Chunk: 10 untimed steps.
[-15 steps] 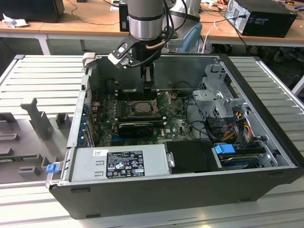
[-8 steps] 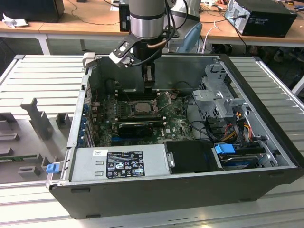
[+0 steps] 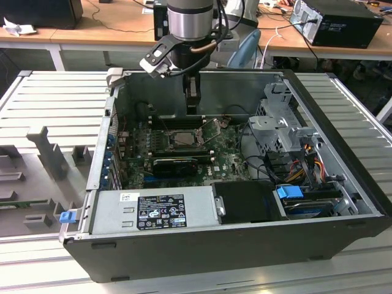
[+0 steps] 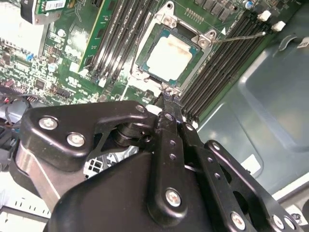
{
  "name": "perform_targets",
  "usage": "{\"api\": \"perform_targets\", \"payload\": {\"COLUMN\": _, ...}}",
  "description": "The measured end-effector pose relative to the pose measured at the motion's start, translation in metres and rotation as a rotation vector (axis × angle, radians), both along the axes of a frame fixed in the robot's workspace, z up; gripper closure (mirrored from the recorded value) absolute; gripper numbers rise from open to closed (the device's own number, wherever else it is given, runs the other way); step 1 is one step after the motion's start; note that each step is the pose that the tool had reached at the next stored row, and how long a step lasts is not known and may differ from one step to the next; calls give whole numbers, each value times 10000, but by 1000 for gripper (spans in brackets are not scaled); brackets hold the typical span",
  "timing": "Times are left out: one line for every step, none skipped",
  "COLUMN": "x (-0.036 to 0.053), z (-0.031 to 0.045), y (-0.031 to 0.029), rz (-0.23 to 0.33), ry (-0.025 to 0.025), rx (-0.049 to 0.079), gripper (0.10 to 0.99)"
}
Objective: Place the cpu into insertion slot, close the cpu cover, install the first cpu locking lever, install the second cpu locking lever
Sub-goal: 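Close the cpu cover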
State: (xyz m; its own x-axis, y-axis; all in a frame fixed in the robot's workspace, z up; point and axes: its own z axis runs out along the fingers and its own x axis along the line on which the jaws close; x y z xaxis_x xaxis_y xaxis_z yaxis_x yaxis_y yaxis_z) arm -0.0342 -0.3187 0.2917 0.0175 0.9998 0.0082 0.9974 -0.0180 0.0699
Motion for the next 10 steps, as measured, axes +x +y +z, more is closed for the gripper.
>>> {"api": "perform_targets", "payload": {"x": 5, "z": 0, "y": 0, "rz": 0, "ry": 1, "rx": 0, "gripper": 980}}
{"api": "perform_targets", "payload": {"x": 10, "z": 1, "y": 0, "rz": -2, "ry": 3, "rx": -2, "gripper": 980}}
{"api": "perform_targets", "payload": {"x": 19, "z": 1, "y": 0, "rz": -2, "ry": 3, "rx": -2, "gripper": 980}}
{"api": "perform_targets", "payload": {"x": 28, "z": 1, "y": 0, "rz": -2, "ry": 4, "rx": -3, "gripper": 980}}
{"api": "perform_targets", "payload": {"x": 43, "z": 1, "y": 0, "rz": -3, "ry": 4, "rx": -3, "gripper": 980}}
{"api": "perform_targets", "payload": {"x": 61, "z": 1, "y": 0, "rz": -2, "ry": 4, "rx": -2, "gripper": 980}}
{"api": "perform_targets", "payload": {"x": 68, "z": 1, "y": 0, "rz": -2, "ry": 5, "rx": -2, "gripper": 980}}
{"api": "perform_targets", "payload": {"x": 75, "z": 1, "y": 0, "rz": -3, "ry": 5, "rx": -3, "gripper": 980}}
{"api": "perform_targets", "payload": {"x": 85, "z": 1, "y": 0, "rz": -3, "ry": 4, "rx": -2, "gripper": 980}}
{"api": "perform_targets", "payload": {"x": 92, "z": 1, "y": 0, "rz": -2, "ry": 4, "rx": -2, "gripper": 980}}
